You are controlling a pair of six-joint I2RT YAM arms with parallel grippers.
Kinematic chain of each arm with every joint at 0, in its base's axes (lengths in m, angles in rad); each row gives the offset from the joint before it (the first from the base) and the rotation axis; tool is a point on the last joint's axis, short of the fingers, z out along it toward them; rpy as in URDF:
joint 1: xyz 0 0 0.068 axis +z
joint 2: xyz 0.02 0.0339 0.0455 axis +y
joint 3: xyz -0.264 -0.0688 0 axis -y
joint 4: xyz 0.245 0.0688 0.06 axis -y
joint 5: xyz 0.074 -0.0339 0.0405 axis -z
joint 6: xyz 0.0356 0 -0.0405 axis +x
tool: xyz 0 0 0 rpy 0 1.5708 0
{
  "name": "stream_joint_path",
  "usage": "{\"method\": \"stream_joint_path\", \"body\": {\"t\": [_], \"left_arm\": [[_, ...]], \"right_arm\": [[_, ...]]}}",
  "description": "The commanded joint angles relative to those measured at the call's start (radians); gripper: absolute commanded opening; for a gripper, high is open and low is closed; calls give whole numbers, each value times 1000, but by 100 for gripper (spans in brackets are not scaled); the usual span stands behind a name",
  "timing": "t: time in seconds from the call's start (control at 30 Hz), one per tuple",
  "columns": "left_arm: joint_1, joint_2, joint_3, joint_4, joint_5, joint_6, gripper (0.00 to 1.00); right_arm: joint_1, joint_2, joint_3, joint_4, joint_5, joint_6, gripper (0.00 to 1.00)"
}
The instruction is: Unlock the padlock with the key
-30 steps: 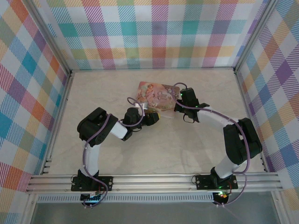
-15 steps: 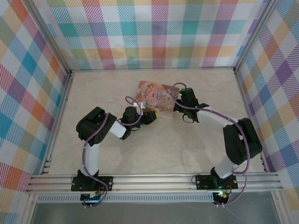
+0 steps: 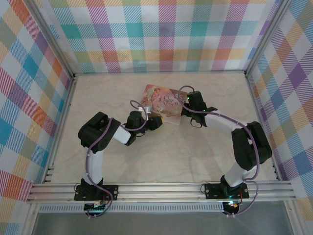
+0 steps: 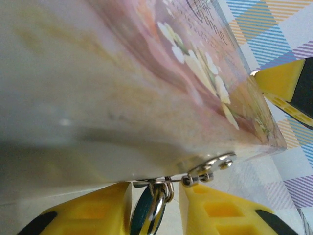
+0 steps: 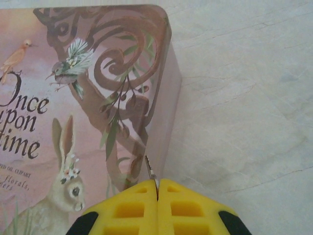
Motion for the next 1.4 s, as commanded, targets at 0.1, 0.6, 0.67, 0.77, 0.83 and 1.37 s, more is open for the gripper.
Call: {"method": "stream_joint_path", "body": {"t": [0.1,0.6,0.67,0.77,0.83,1.37], "left_arm": [[22,-15,-10,-75,2,-5,37],[22,-12,-6,-72,24,-12,40],[22,-10,-3,-72,27,-11,41],[23,-3,-1,-68,27,-10,43],[22,6,3,-61,28,-12,44],[25,38,34,-39,53,-29,33]], "right_arm": [[-28,26,73,-40,66,15,0],[-88,249,303,-144,64,20,0],[-89,281,333,-141,35,11,0],[-88,311,365,-138,2,4,0],[-87,322,378,-135,-18,-2,0],[-75,323,350,-112,-41,-17,0]]}}
